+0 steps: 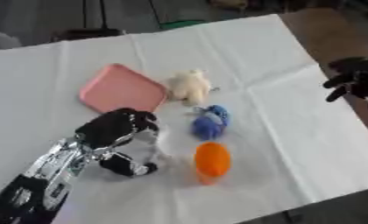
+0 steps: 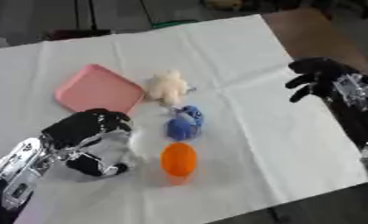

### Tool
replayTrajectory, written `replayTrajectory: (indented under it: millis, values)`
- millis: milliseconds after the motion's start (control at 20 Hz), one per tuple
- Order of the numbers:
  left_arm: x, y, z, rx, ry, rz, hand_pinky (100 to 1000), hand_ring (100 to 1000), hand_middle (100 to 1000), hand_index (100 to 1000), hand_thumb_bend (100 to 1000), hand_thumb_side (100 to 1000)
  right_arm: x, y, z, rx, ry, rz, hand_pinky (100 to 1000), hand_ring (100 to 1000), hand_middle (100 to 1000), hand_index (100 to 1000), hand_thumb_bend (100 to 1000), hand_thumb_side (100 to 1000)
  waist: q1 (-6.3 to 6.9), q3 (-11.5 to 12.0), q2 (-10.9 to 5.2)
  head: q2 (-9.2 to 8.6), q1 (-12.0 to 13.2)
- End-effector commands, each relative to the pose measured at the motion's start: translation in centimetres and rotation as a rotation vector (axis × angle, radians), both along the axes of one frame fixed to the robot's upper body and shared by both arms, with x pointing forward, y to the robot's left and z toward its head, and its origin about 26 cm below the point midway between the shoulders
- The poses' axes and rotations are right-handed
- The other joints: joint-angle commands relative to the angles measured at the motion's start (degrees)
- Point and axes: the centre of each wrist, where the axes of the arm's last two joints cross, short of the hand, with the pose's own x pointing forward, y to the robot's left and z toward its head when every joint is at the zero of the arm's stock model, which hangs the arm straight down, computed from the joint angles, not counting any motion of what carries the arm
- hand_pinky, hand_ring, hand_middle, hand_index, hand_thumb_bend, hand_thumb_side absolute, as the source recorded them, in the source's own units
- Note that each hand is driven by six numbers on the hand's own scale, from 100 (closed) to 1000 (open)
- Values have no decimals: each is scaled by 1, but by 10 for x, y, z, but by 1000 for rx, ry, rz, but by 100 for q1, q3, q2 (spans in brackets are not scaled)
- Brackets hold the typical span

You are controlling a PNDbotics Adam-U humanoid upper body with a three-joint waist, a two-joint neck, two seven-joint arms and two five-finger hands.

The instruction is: Pick up objects on the table and place them in the box.

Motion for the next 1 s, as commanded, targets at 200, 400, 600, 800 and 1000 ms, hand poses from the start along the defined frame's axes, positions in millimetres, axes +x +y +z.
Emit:
replayTrajectory:
  millis: [200,400,600,800,1000]
  values:
    - [4,-1,2,25,-27,-8,891,803,846,791,550,529,-2,0,8,-16,-29,9,538,661,760,744,100,937,-37,-27,-77,25,1]
    - [3,0,5,100,-32,-31,910,825,856,772,544,564,-2,0,8,-16,-28,9,538,660,760,744,100,937,-25,-27,-86,29,-4]
    - [2,3,12,181,-29,-36,917,831,851,746,544,578,-2,0,8,-17,-25,9,538,660,760,744,100,937,-15,-18,-101,35,-18]
    - [3,4,18,236,-29,-37,919,828,834,688,512,493,-2,-1,8,-19,-23,7,538,660,760,744,100,936,-6,-8,-126,45,-35]
    - [6,7,28,271,-51,-30,915,818,812,631,334,362,-2,-2,7,-22,-19,4,538,660,760,744,100,935,11,3,-157,50,-46]
